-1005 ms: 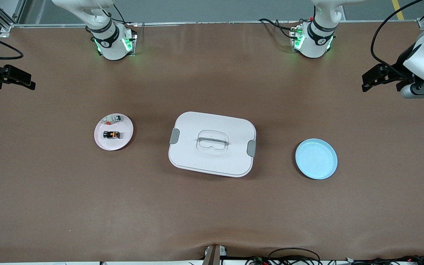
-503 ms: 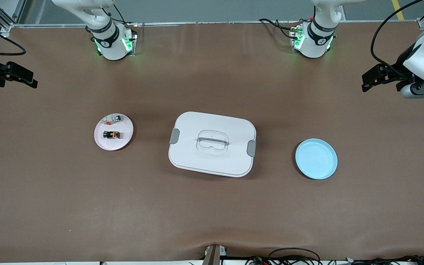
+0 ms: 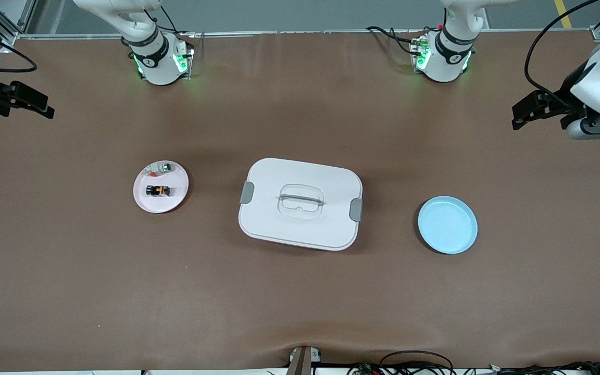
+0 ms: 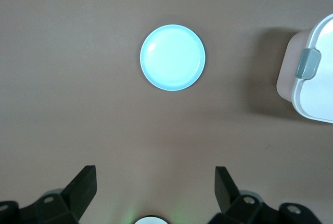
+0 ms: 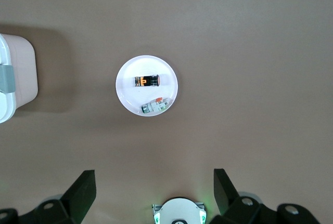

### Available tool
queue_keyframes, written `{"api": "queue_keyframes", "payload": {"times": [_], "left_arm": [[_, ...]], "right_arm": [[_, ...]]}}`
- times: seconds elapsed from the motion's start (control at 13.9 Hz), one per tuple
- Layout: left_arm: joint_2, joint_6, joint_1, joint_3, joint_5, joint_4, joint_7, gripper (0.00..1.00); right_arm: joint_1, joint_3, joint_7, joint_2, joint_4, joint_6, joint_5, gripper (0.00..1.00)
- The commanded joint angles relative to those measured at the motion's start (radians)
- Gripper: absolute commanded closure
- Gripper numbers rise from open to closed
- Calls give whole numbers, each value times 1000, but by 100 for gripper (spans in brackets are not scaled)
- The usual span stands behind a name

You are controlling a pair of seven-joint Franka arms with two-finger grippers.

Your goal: Transfer orange switch to right arm and place

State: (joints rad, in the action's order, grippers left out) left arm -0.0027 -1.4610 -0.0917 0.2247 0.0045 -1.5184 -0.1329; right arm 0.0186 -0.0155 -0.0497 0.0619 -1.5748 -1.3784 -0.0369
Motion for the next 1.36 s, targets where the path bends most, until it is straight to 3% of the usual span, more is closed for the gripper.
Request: {"api": "queue_keyframes", "payload": {"times": [0.0,1.29], "left_arm": [[-10,-10,0,1,-12,-3,6,0],[-2,-12,1,1,-8,-2,6,0]], "right_arm": [[0,-3,-16,36,-42,-16,-18,0],[1,0,-21,62,-70,-133,-20,0]]}}
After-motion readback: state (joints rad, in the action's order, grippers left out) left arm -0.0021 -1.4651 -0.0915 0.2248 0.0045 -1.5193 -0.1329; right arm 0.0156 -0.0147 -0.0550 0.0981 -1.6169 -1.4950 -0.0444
